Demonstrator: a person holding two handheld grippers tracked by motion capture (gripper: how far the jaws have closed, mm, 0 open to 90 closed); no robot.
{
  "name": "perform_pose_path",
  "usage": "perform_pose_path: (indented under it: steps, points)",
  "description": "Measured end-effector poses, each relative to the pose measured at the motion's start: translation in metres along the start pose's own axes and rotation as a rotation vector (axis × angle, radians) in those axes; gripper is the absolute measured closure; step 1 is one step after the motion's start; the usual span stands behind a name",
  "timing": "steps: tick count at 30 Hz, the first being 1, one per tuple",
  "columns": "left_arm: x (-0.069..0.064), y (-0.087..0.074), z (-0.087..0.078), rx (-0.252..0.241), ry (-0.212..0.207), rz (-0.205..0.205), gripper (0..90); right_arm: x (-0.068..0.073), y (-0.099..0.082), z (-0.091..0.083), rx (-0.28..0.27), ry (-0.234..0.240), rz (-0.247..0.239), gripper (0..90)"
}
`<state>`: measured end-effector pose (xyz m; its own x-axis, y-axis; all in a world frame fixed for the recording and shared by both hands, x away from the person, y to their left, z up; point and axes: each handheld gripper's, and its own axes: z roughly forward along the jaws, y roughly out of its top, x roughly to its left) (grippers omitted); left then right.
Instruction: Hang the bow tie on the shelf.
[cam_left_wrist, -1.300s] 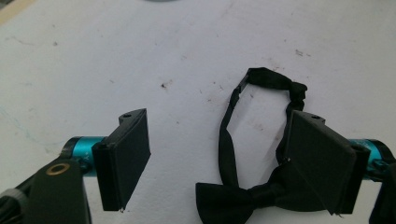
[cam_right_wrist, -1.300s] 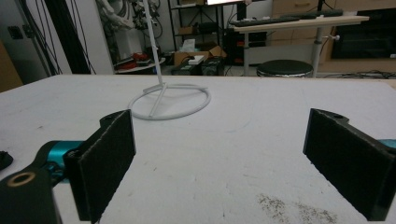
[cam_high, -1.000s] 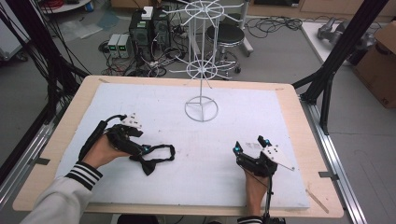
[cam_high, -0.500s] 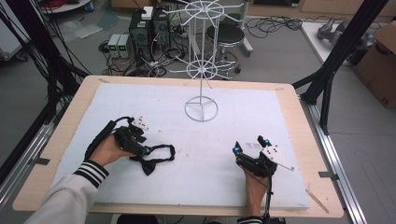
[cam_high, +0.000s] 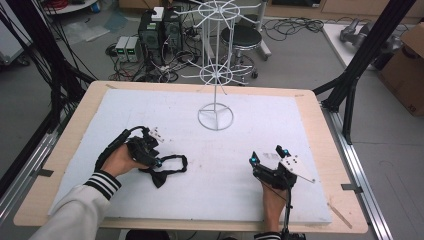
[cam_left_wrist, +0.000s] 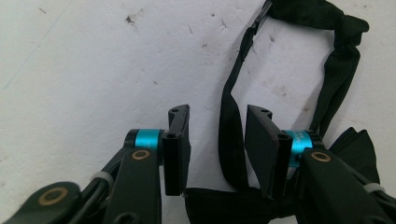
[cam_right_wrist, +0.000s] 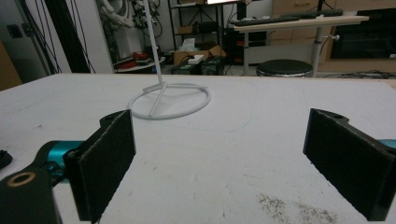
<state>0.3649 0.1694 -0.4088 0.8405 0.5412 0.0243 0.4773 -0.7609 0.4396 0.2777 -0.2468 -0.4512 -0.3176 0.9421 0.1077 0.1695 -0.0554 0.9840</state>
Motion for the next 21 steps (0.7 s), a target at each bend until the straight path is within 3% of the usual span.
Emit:
perform_pose_path:
  steps: [11,21]
  points:
    - [-0.0011,0.0006,0.0045,0.032,-0.014,-0.002,65.3,-0.0001,0.0000,0.0001,-0.001,0.000,-0.006,8.2]
    - [-0.0030,0.0021,0.0040,0.042,-0.031,-0.003,83.3,0.0001,0.0000,0.0000,0.001,-0.001,-0.003,8.2]
